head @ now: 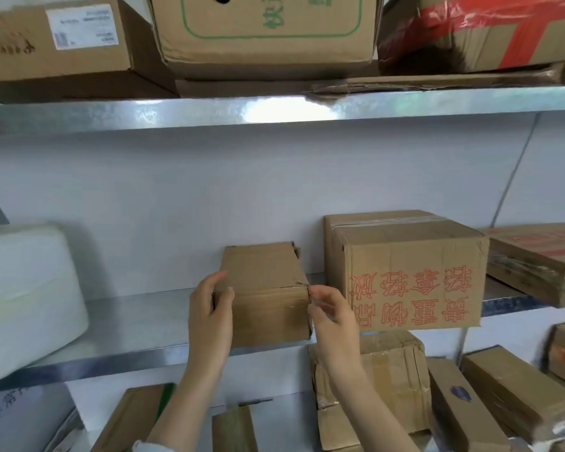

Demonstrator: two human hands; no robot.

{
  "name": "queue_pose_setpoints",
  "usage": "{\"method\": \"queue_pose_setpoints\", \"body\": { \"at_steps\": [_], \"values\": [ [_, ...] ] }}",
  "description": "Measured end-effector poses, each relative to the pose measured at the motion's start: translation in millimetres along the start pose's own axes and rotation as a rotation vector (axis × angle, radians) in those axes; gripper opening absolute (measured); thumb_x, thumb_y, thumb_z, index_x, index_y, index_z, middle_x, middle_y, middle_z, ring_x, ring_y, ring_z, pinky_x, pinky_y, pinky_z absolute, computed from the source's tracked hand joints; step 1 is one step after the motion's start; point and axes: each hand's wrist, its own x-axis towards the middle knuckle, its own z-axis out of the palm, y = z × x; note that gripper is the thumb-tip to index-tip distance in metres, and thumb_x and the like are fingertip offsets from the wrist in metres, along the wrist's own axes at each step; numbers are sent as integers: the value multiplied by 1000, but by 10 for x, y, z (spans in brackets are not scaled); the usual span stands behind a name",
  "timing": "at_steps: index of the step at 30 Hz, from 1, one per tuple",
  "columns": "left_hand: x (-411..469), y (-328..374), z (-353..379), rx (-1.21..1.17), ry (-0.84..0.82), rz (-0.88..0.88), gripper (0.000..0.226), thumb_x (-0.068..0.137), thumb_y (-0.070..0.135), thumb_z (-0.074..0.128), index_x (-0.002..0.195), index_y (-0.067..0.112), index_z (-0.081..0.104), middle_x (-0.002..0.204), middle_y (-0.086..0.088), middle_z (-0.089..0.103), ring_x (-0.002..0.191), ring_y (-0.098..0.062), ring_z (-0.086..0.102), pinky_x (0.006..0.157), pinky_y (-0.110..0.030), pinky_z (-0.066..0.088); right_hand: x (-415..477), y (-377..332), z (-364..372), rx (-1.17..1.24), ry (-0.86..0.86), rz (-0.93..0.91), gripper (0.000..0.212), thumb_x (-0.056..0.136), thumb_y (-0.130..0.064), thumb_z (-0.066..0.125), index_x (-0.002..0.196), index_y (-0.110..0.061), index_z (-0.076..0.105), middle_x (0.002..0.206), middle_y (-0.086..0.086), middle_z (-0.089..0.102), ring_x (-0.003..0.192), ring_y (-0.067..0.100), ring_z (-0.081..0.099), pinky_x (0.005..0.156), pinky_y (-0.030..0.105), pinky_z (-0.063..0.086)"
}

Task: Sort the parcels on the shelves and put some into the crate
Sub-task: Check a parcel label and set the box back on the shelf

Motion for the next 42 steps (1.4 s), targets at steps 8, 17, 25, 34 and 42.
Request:
{"method": "queue_pose_setpoints", "body": {
  "at_steps": [8,17,25,34,42],
  "values": [
    [117,-130,37,52,-17,-56,31,99,32,45,129,27,50,125,7,52,111,-11,48,90,-26,35,53,36,197,80,-19,209,16,98,-33,51,112,-25,51,104,-11,56,93,0,51,75,18,38],
    [134,-128,-55,-89,-93,-282,42,99,35,40,141,30,34,124,0,51,109,-21,51,84,-36,42,-35,80,280,121,-36,269,33,93,-52,49,110,-26,59,108,-9,61,98,2,54,85,25,38],
    [91,-264,-202,-347,8,-304,37,96,24,41,131,29,49,124,3,56,108,-15,54,90,-35,46,-95,-2,338,273,50,157,32,93,-49,52,108,-23,64,114,0,63,110,16,58,98,34,48],
    [156,-234,-177,-169,-45,-322,38,97,7,29,100,24,63,95,3,63,86,-10,58,77,-27,47,-84,-263,440,359,-8,66,52,91,-41,60,139,-32,44,125,-14,54,99,-11,51,68,9,44],
    [228,-338,-222,344,-281,-345,42,103,37,25,111,17,60,128,-15,57,120,-31,49,91,-33,34,-47,-348,520,152,-31,56,43,89,-43,62,129,-34,51,99,-24,59,84,-13,56,61,5,44]
  ]
}}
